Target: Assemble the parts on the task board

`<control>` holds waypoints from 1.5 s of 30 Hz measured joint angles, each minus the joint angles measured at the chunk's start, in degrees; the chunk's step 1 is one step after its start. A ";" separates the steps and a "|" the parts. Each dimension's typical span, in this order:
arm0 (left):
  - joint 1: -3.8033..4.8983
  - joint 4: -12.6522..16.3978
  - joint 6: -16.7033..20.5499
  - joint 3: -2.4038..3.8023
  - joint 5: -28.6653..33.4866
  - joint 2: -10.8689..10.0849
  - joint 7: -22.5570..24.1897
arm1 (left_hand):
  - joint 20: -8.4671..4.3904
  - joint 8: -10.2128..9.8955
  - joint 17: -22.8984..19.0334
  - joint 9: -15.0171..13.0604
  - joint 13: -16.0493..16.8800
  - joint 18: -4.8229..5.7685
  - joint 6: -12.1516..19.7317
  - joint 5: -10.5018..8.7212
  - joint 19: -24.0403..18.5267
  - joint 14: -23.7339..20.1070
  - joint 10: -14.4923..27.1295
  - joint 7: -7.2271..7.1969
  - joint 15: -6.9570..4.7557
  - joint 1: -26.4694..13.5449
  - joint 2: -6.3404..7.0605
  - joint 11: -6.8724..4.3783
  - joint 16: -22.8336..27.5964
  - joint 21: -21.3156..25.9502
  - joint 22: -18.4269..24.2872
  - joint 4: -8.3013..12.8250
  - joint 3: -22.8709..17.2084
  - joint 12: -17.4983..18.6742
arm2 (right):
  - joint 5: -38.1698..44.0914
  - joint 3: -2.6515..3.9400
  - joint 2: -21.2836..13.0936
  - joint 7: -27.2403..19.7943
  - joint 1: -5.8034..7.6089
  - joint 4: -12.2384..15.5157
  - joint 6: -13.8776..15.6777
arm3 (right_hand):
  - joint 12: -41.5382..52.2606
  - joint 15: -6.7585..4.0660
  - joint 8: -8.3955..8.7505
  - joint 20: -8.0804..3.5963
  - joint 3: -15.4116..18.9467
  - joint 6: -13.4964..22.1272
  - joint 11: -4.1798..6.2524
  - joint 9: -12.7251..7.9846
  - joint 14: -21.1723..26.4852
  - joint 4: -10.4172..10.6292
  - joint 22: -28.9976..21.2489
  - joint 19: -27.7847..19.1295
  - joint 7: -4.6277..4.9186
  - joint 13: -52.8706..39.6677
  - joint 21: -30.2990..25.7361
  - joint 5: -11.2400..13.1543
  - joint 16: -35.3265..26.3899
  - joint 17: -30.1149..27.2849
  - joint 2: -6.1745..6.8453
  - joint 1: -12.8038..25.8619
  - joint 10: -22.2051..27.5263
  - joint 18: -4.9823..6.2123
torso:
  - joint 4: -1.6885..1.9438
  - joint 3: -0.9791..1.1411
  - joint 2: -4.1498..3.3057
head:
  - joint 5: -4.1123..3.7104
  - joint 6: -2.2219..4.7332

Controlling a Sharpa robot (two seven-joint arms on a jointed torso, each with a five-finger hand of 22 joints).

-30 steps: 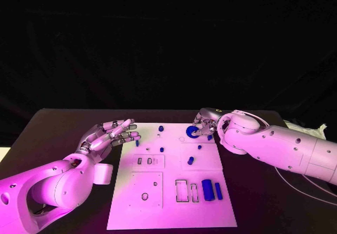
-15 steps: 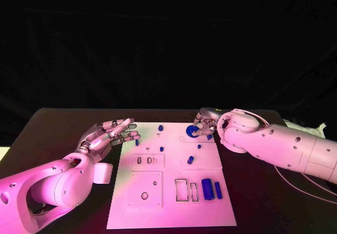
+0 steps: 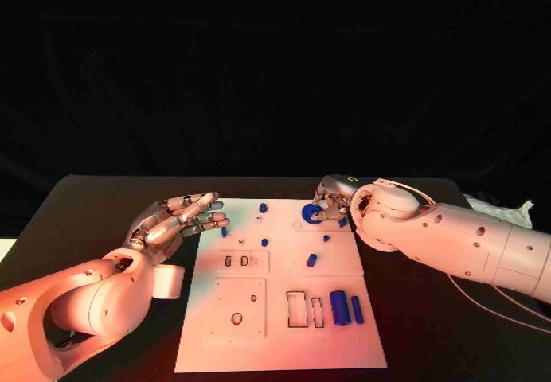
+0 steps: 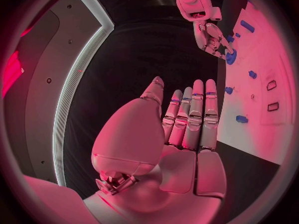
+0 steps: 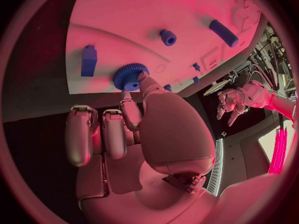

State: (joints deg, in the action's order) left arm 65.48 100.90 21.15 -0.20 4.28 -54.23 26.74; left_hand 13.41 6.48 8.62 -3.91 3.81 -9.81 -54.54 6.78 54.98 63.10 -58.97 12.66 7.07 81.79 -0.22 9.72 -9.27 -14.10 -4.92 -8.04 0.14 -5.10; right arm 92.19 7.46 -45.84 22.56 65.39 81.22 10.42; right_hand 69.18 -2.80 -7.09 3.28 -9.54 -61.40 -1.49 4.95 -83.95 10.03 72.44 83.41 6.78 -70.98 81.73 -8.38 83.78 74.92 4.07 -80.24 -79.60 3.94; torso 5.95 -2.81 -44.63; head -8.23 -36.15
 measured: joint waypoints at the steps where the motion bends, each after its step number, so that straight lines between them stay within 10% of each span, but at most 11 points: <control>1: 0.00 0.00 0.00 0.00 0.00 0.00 0.00 | 0.00 0.00 0.00 0.00 0.00 0.01 0.00 0.00 0.00 0.00 0.00 0.00 0.00 0.00 0.00 0.00 0.00 0.00 0.00 0.00 0.00 0.00 | 0.54 -0.04 -0.02 0.04 -0.12 0.31 0.42 | 0.01 -0.08 0.00 0.00 -0.41 0.00 0.00 0.00 -0.08 -0.24 0.08 0.00 0.00 0.00 0.00 0.08 0.00 0.00 0.00 0.00 0.00 0.00 | 0.00 0.01 0.00 | 0.01 -0.01; 18: 0.00 -0.03 -0.02 0.00 0.04 0.15 0.00 | 0.00 -0.28 0.04 0.00 0.00 0.00 0.00 0.00 0.00 0.00 0.00 0.00 0.00 0.00 0.00 0.00 0.00 0.22 0.05 0.00 0.00 0.13 | 5.81 -0.26 2.84 0.07 -1.11 8.82 8.95 | -0.90 -0.09 0.29 -0.21 -2.37 0.00 0.41 -0.24 -0.09 -0.61 0.08 -0.22 0.00 0.51 -0.01 -2.98 0.00 -0.01 0.01 -0.01 -0.01 0.00 | 0.10 -0.08 0.00 | 0.10 0.50; 45: 0.00 -0.38 -0.06 -0.01 0.07 0.84 -0.04 | 0.00 -0.32 0.06 0.00 0.00 0.01 0.00 0.00 0.00 0.00 0.00 0.00 0.00 0.00 0.00 0.00 0.00 0.25 0.09 0.00 0.00 0.24 | 10.58 -1.95 12.35 0.86 -0.94 0.96 6.95 | -2.94 -0.07 1.25 -0.21 -3.16 0.00 0.17 -0.24 -0.08 -0.05 -0.24 -0.22 0.00 1.25 -0.02 -2.33 -0.01 0.01 0.02 0.03 0.23 0.01 | 0.07 0.01 -0.07 | 0.61 0.26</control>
State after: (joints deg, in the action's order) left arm 65.48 100.52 21.09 -0.20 4.35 -53.39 26.70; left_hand 13.41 6.16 8.68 -3.91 3.81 -9.80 -54.54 6.78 54.98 63.11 -58.97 12.66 7.07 81.79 -0.22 9.72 -9.27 -13.85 -4.84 -8.04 0.14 -4.87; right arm 102.77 5.51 -33.50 23.42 64.45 82.18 17.37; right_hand 66.24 -2.87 -5.84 3.08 -12.70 -61.40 -1.32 4.70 -84.03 9.98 72.20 83.18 6.79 -69.73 81.71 -10.71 83.78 74.93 4.09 -80.21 -79.37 3.95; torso 6.02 -2.80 -44.70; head -7.62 -35.88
